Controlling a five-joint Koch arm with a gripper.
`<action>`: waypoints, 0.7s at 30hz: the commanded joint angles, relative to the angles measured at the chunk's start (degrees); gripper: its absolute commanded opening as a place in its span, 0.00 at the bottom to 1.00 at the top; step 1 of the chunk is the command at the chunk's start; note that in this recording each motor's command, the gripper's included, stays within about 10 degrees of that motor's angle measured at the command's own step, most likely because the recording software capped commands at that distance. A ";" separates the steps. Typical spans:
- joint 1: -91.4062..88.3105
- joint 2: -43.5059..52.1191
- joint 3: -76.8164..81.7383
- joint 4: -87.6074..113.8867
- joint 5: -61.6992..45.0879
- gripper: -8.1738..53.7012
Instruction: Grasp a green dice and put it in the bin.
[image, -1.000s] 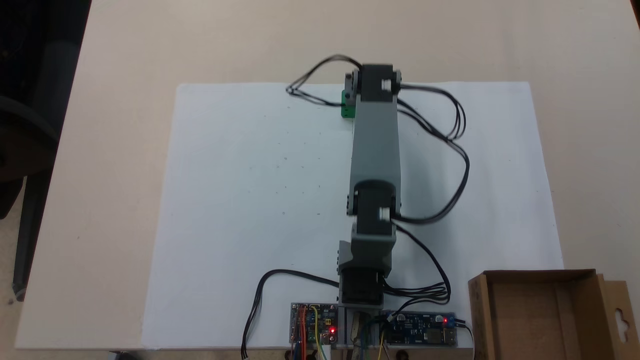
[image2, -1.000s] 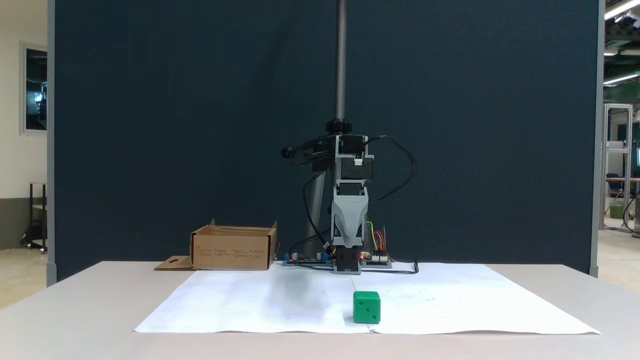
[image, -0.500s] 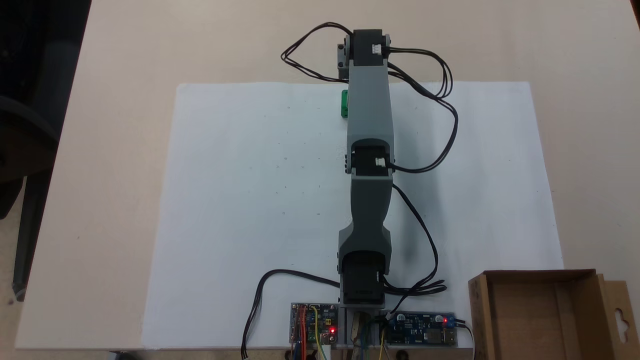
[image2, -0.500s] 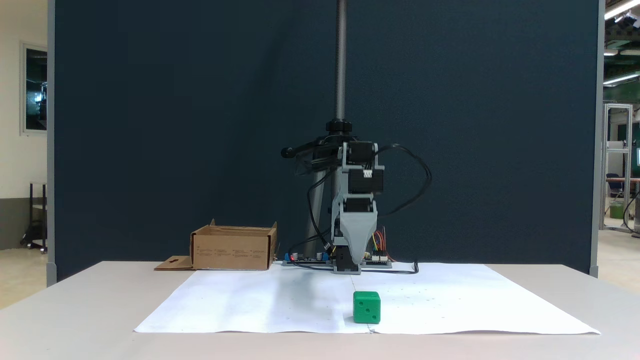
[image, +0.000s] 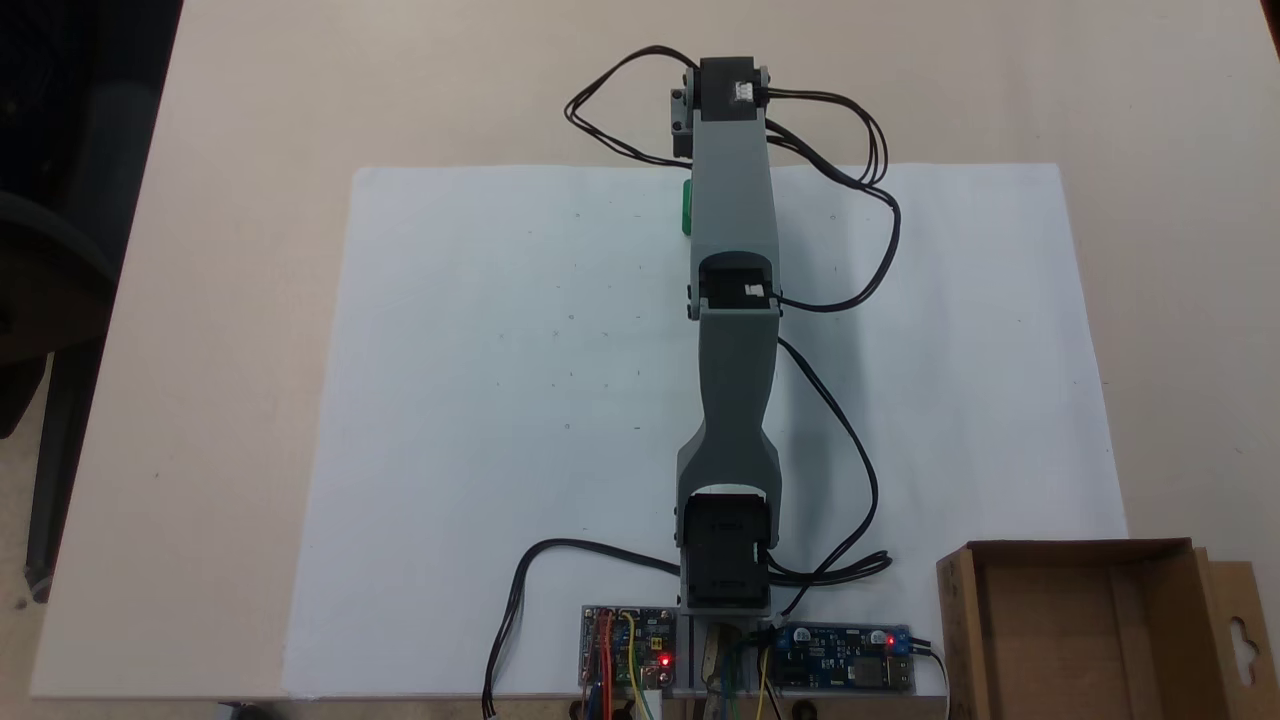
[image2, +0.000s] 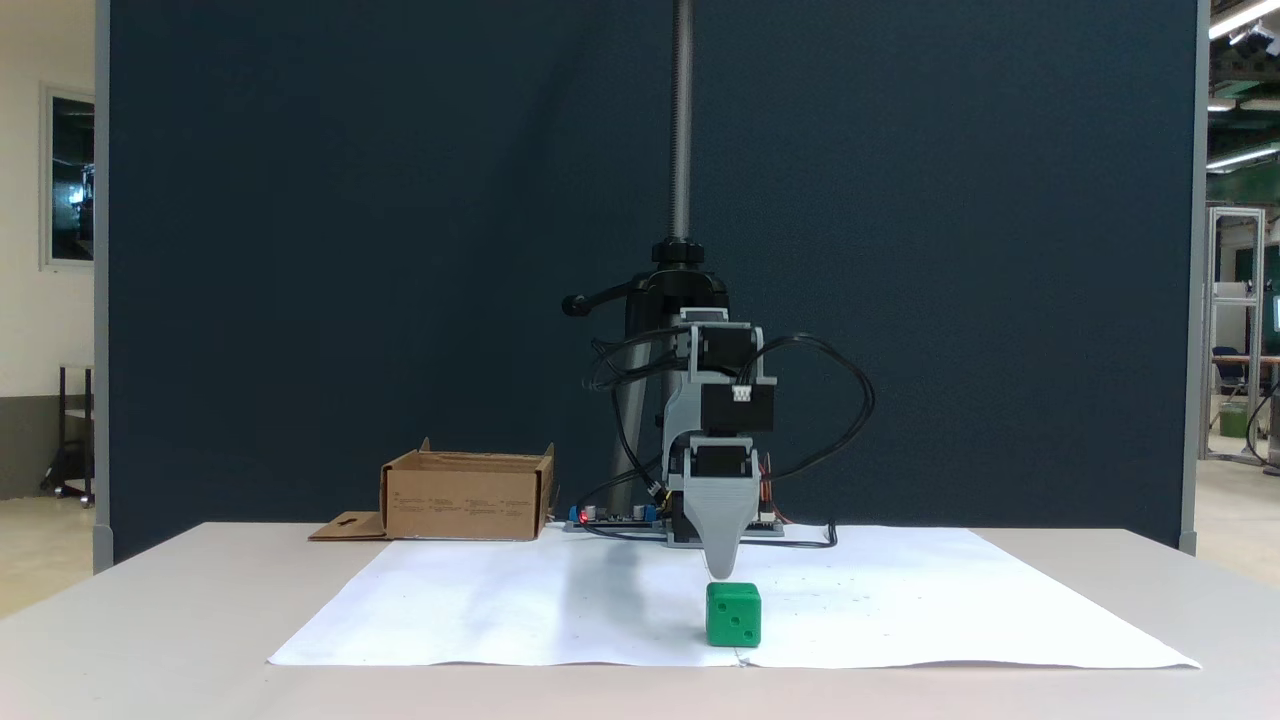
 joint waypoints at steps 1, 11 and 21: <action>-1.49 0.79 -2.99 3.34 4.04 0.80; -2.55 -1.32 -3.08 3.16 4.31 0.80; -3.60 -3.60 -3.16 2.64 4.48 0.80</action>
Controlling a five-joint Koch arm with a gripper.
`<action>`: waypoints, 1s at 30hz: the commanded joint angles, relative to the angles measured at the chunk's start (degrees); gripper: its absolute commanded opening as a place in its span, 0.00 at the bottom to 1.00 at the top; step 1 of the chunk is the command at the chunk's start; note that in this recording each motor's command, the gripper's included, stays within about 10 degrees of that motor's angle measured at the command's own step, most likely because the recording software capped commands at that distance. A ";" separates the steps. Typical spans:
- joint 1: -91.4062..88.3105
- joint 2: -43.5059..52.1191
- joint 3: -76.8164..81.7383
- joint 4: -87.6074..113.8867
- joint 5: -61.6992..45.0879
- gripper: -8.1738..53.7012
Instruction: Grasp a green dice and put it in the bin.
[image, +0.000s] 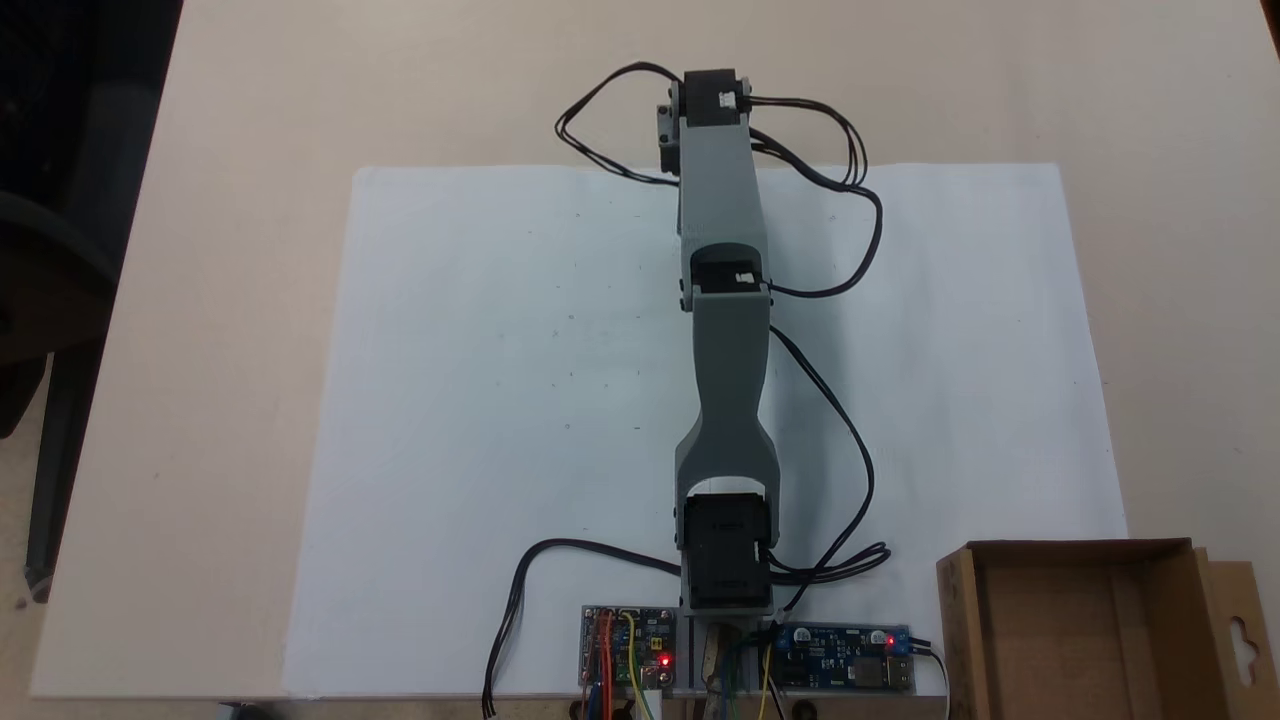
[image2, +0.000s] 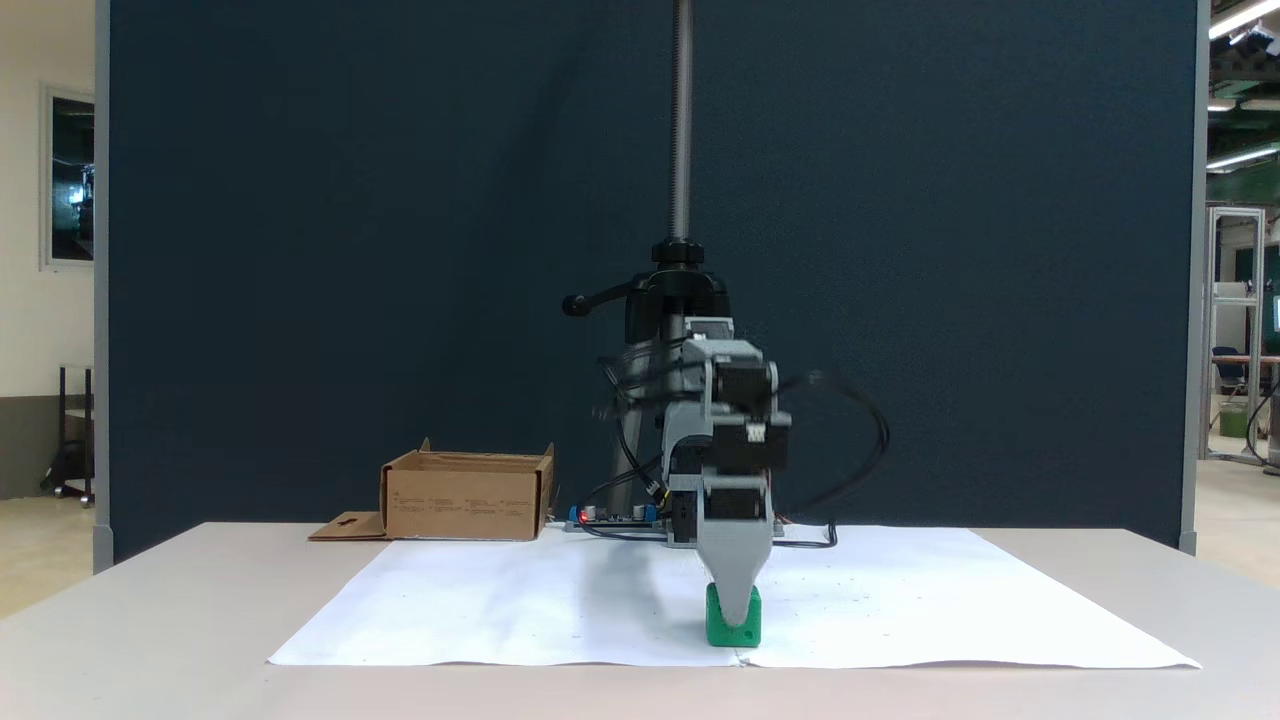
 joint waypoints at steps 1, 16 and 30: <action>-1.67 1.05 -3.25 2.55 3.60 0.80; -1.49 -1.23 -4.48 0.88 3.52 0.80; -1.14 -1.58 -4.57 0.09 3.43 0.80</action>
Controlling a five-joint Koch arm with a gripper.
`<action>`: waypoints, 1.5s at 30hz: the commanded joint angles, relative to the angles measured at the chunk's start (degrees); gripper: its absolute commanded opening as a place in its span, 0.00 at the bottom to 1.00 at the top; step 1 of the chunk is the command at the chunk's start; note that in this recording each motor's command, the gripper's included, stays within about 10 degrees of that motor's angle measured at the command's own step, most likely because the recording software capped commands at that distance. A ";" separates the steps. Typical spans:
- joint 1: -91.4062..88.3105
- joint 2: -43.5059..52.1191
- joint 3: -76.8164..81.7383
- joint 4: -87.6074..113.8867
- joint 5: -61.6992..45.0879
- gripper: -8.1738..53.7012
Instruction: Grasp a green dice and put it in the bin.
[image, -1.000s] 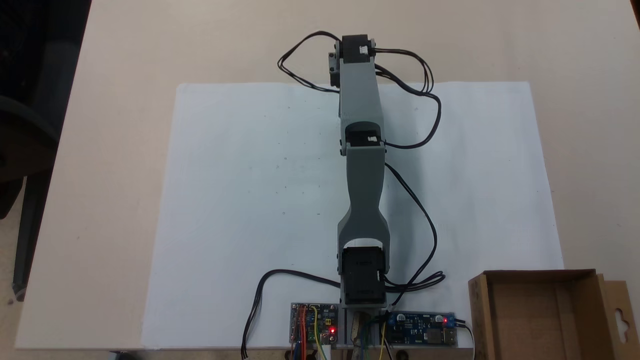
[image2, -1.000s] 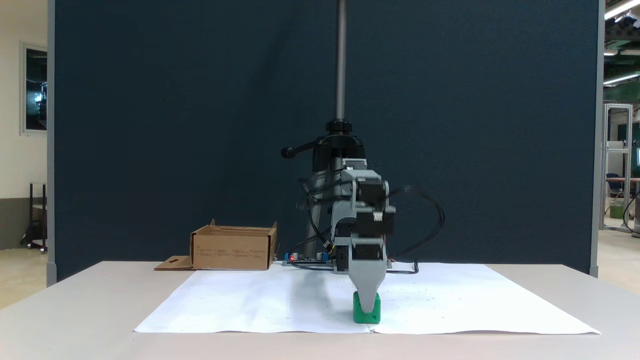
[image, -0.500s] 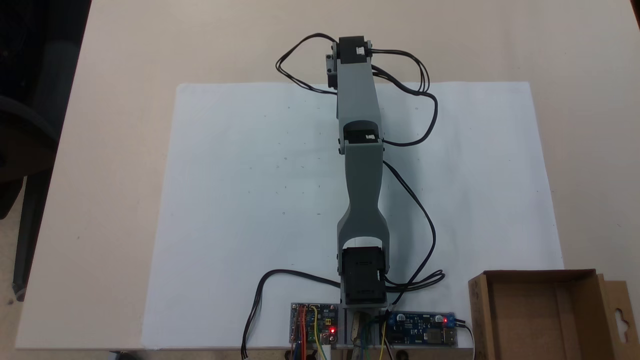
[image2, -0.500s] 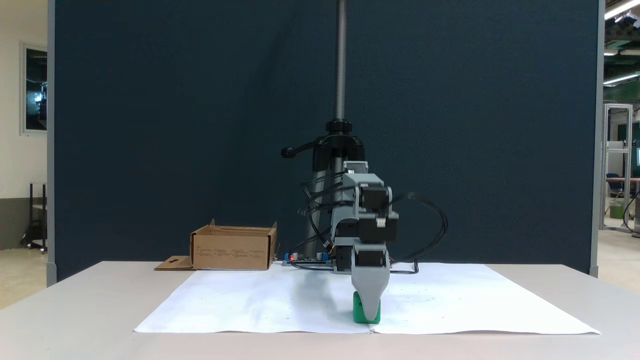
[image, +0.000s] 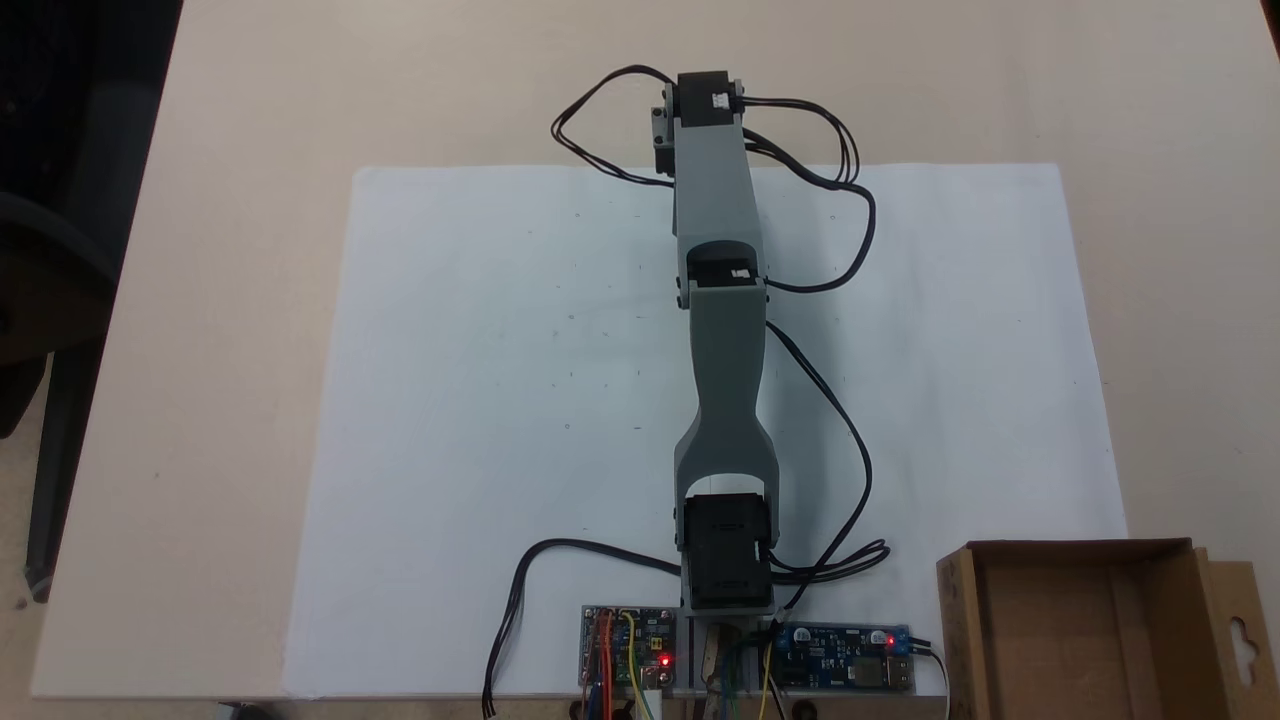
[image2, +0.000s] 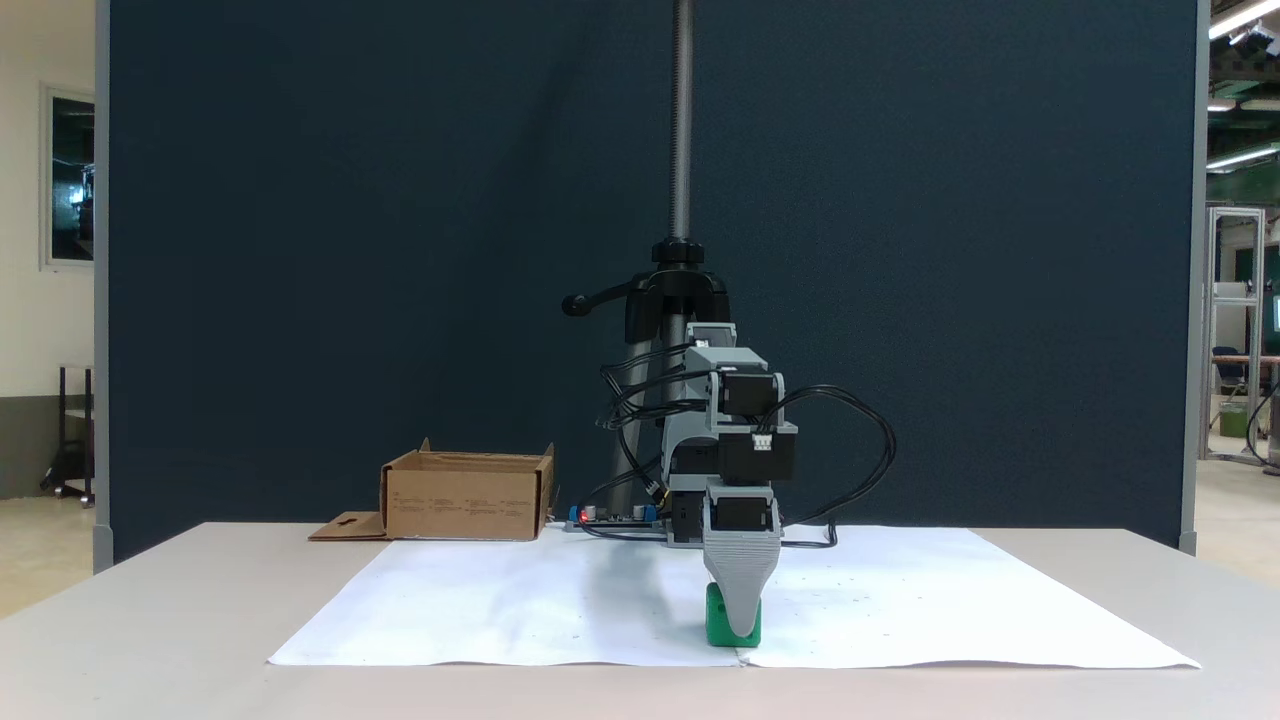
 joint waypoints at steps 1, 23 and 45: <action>-0.35 1.14 -2.37 0.35 3.43 0.80; 0.70 0.18 -2.46 -0.79 3.16 0.80; 0.35 0.18 -2.46 2.72 3.16 0.64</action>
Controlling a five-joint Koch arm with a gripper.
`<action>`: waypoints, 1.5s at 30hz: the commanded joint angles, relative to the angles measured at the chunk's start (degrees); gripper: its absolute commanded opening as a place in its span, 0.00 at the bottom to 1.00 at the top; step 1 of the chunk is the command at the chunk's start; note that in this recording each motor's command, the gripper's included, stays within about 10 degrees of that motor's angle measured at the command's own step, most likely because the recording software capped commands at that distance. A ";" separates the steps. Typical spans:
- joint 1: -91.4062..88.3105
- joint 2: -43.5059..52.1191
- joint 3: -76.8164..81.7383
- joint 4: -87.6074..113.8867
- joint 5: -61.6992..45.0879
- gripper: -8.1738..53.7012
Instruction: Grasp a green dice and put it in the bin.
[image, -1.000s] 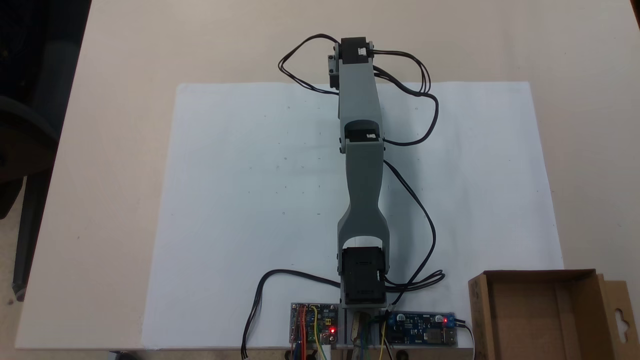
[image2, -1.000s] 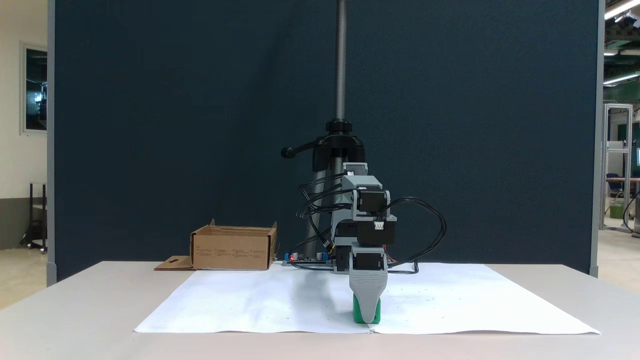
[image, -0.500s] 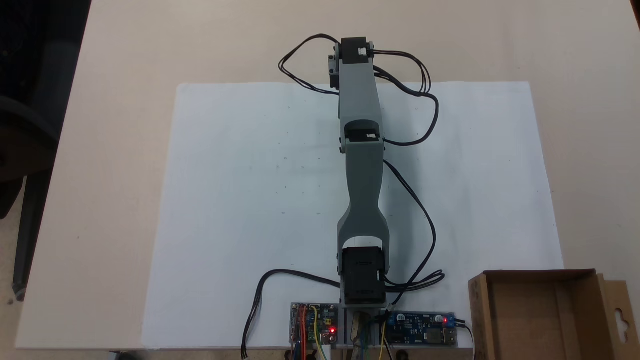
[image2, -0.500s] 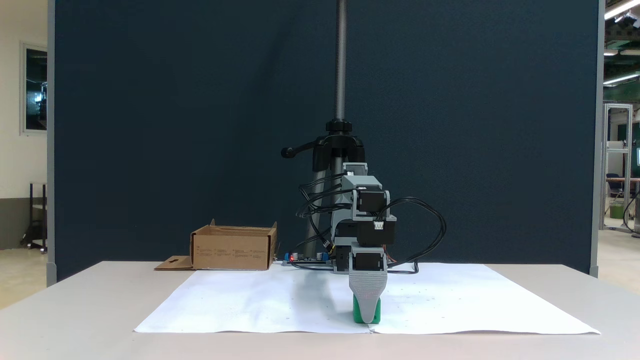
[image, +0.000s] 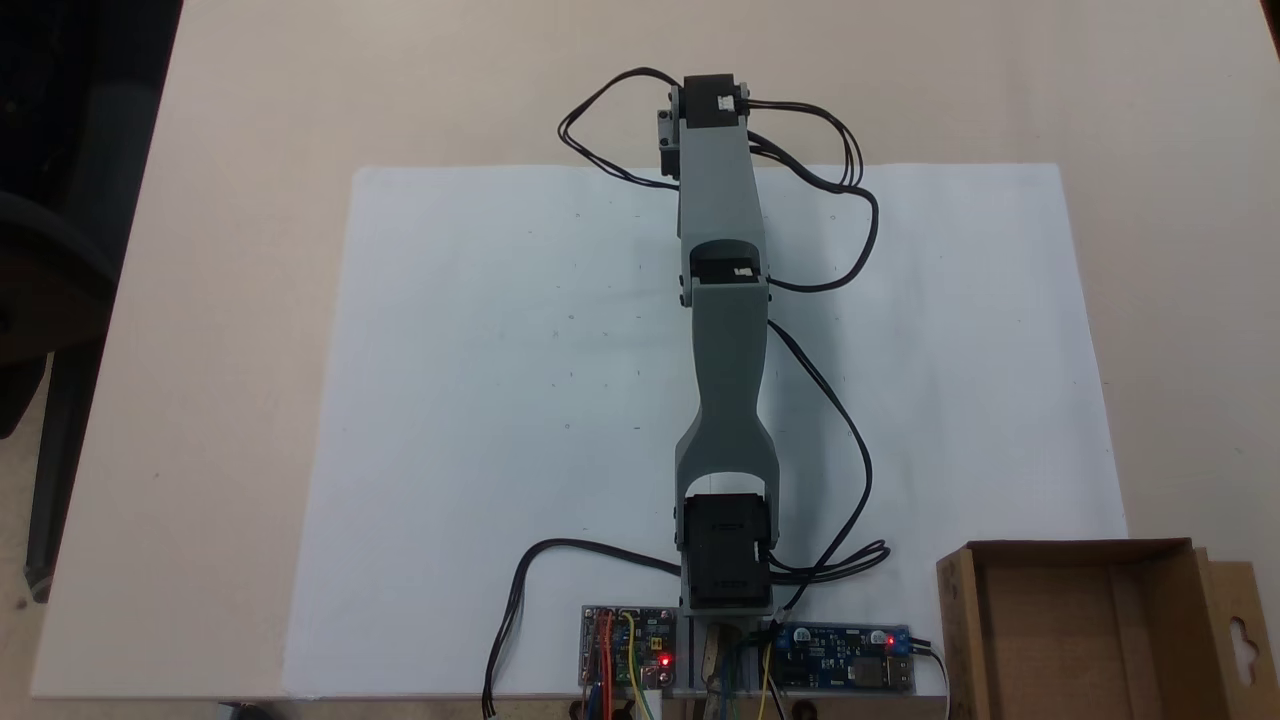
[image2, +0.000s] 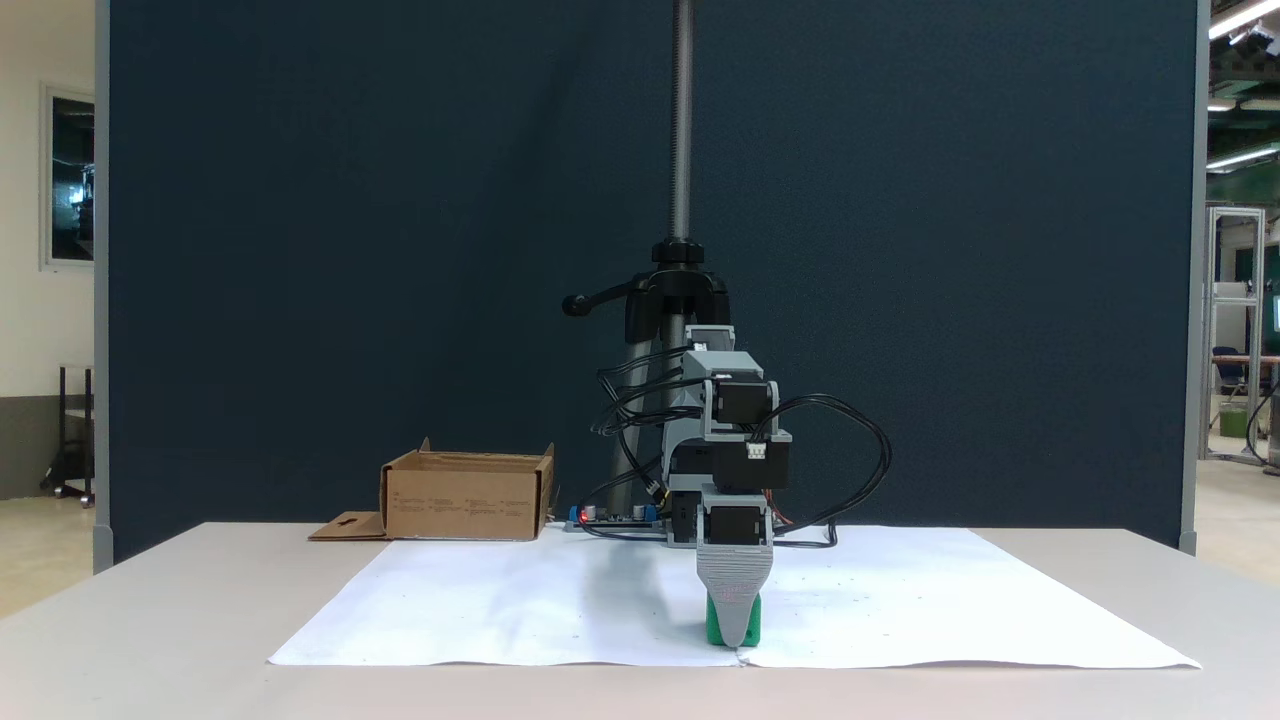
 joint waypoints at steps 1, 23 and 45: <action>-0.62 1.23 -2.46 3.08 3.16 0.64; 1.93 3.34 -4.66 3.87 3.52 0.33; 33.13 32.43 0.97 3.96 4.22 0.33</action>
